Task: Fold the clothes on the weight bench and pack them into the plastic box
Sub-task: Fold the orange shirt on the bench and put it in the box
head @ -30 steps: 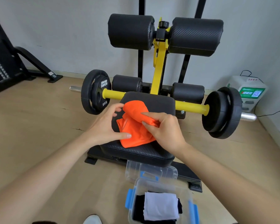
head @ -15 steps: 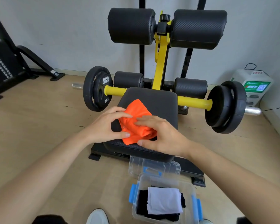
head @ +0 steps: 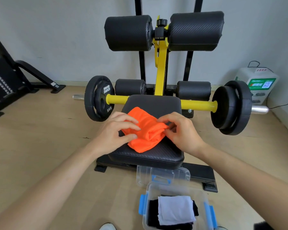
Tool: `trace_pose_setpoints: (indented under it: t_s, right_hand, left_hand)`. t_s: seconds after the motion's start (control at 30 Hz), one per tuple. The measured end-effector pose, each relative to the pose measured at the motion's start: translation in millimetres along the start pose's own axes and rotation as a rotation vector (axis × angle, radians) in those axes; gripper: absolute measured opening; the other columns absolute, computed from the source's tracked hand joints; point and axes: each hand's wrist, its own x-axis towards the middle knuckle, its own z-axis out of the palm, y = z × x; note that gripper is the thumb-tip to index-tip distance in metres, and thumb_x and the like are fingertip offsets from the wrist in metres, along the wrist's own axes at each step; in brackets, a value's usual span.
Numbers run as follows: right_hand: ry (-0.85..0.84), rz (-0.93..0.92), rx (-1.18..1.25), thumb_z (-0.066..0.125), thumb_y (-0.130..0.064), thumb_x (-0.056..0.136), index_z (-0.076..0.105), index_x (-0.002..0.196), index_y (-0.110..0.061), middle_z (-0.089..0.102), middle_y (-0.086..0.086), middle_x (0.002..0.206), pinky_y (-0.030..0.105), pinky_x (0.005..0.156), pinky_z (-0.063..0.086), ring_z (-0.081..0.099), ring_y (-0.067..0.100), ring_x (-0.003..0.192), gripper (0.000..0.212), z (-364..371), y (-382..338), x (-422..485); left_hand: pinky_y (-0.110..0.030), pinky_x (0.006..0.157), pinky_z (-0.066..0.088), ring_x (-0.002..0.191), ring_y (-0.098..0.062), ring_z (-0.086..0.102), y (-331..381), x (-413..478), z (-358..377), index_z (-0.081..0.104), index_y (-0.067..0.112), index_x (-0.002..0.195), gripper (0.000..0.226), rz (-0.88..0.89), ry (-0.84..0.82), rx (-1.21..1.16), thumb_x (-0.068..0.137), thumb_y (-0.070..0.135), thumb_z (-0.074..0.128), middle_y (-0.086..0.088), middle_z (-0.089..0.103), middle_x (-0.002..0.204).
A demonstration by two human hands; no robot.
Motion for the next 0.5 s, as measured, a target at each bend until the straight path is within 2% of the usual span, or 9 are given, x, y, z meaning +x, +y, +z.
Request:
trace_pose_setpoints:
  t_s: [0.07, 0.17, 0.3, 0.37, 0.43, 0.5]
  right_hand:
    - [0.020, -0.043, 0.010, 0.066, 0.012, 0.077, 0.073, 0.102, -0.021, 0.064, -0.005, 0.093, 0.015, 0.071, 0.048, 0.062, 0.008, 0.080, 0.042, -4, -1, 2]
    - [0.038, -0.103, 0.001, 0.063, 0.015, 0.080, 0.076, 0.103, -0.017, 0.065, -0.003, 0.096, 0.018, 0.074, 0.049, 0.063, 0.009, 0.088, 0.042, -10, 2, 5]
    - [-0.103, -0.026, 0.035, 0.057, 0.013, 0.080, 0.077, 0.105, -0.016, 0.063, -0.001, 0.100, 0.015, 0.073, 0.046, 0.061, 0.009, 0.088, 0.043, -13, 2, 2]
    - [-0.161, 0.081, 0.091, 0.061, 0.001, 0.083, 0.078, 0.101, -0.019, 0.061, -0.002, 0.102, 0.019, 0.078, 0.046, 0.060, 0.008, 0.091, 0.031, -13, -2, 2]
    - [-0.134, 0.158, 0.141, 0.069, -0.019, 0.088, 0.078, 0.089, -0.021, 0.062, -0.006, 0.100, 0.023, 0.085, 0.047, 0.059, 0.007, 0.097, 0.010, -10, -7, 4]
    - [-0.096, 0.207, 0.129, 0.073, -0.038, 0.086, 0.072, 0.083, -0.023, 0.065, -0.007, 0.095, 0.027, 0.085, 0.048, 0.058, 0.007, 0.095, 0.015, -4, -9, 5]
  left_hand:
    - [-0.039, 0.096, 0.047, 0.113, -0.011, 0.057, 2, 1, 1, 0.076, 0.032, 0.100, 0.019, 0.030, 0.050, -0.014, 0.086, 0.043, 0.067, 0.022, 0.067, 0.111]
    - [-0.043, 0.102, 0.047, 0.120, -0.009, 0.060, 2, 3, -5, 0.075, 0.026, 0.103, 0.022, 0.041, 0.093, -0.007, 0.089, 0.041, 0.066, 0.018, 0.069, 0.117]
    - [-0.041, 0.101, 0.046, 0.123, 0.001, 0.055, 0, -2, -5, 0.072, 0.031, 0.104, 0.024, 0.032, -0.116, 0.099, 0.088, 0.046, 0.061, 0.023, 0.066, 0.123]
    - [-0.037, 0.102, 0.046, 0.122, 0.002, 0.054, 1, -4, -1, 0.073, 0.030, 0.104, 0.027, -0.009, -0.182, 0.053, 0.086, 0.042, 0.058, 0.022, 0.066, 0.124]
    - [-0.037, 0.101, 0.046, 0.119, 0.000, 0.053, 4, -2, 0, 0.075, 0.033, 0.100, 0.026, -0.040, -0.192, 0.016, 0.086, 0.043, 0.056, 0.022, 0.066, 0.122]
    - [-0.037, 0.096, 0.047, 0.114, -0.003, 0.053, 6, -1, 3, 0.075, 0.036, 0.092, 0.022, -0.042, -0.173, 0.011, 0.088, 0.048, 0.057, 0.024, 0.065, 0.118]
